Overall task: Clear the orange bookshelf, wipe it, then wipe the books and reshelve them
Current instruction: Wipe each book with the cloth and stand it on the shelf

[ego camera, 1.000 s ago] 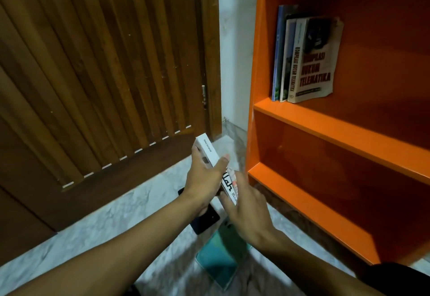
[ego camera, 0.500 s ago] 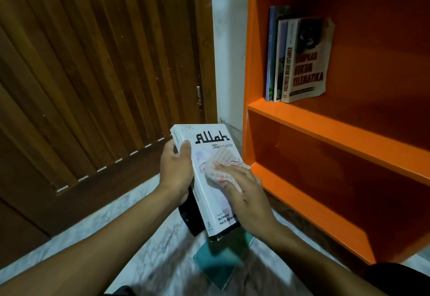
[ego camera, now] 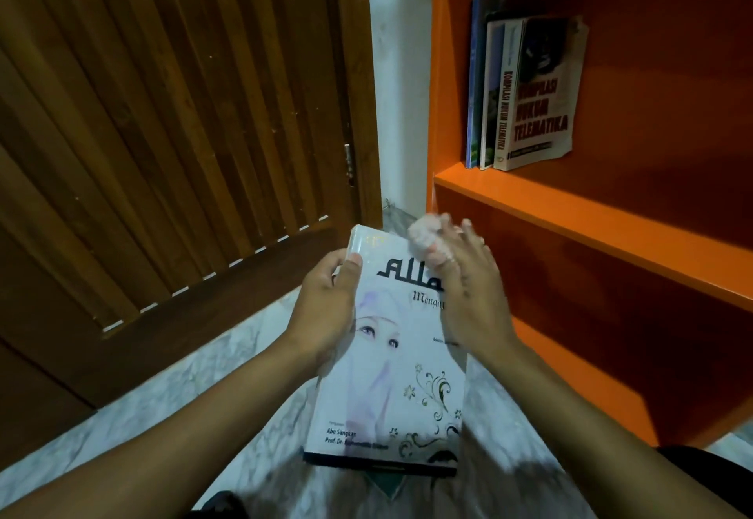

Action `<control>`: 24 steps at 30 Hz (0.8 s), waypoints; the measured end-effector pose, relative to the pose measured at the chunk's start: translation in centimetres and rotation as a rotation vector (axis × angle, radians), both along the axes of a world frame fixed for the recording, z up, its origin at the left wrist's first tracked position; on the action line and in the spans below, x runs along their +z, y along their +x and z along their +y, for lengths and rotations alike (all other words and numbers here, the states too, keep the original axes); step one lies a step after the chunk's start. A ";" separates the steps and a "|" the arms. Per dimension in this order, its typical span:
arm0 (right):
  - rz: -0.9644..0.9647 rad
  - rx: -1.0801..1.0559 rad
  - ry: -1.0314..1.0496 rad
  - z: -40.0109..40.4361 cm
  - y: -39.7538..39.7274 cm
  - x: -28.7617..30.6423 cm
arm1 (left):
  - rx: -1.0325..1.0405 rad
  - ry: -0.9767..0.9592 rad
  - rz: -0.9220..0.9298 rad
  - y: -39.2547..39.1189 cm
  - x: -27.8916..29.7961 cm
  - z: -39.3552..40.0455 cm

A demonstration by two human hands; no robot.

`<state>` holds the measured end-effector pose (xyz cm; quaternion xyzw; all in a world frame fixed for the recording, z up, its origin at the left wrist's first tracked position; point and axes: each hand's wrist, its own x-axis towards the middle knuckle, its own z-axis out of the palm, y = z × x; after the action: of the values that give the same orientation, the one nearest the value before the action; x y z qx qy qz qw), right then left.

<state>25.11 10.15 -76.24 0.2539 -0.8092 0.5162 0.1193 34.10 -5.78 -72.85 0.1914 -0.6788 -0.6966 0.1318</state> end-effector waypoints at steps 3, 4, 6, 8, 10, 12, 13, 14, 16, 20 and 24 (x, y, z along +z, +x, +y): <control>0.148 0.090 0.116 -0.7 1.6 -0.9 | 0.075 0.086 -0.026 -0.5 0.4 -0.5; 0.157 0.138 0.141 -0.9 2.0 -1.3 | 0.120 0.136 -0.028 -0.6 0.6 -1.0; 0.176 0.252 0.193 -0.9 2.8 -2.2 | 0.207 0.231 -0.011 -1.0 0.8 -2.2; 0.184 0.357 0.200 -1.0 3.7 -3.0 | 0.280 0.302 0.001 -1.3 1.2 -3.3; 0.189 0.413 0.184 -1.1 4.4 -3.7 | 0.354 0.345 -0.012 -1.3 1.5 -4.6; 0.176 0.419 0.172 -1.0 4.8 -4.0 | 0.426 0.347 -0.007 -1.4 1.4 -5.9; 0.155 0.418 0.171 -1.0 5.0 -4.0 | 0.448 0.331 -0.003 -1.4 1.3 -6.5; 0.136 0.424 0.171 -0.9 5.2 -3.9 | 0.467 0.318 0.001 -1.4 1.2 -7.0; 0.115 0.444 0.194 -0.9 5.5 -3.6 | 0.474 0.289 0.012 -1.3 1.2 -7.8; -0.077 0.452 0.195 -0.5 4.8 -2.1 | 0.426 0.184 0.033 -0.3 2.1 -8.2; -0.236 0.240 -0.018 -0.1 3.3 -0.4 | 0.267 -0.015 -0.007 0.9 2.3 -7.3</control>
<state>28.41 10.05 -76.63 0.2853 -0.7768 0.5602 -0.0371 35.02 -13.11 -70.56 0.2814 -0.6530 -0.6669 0.2227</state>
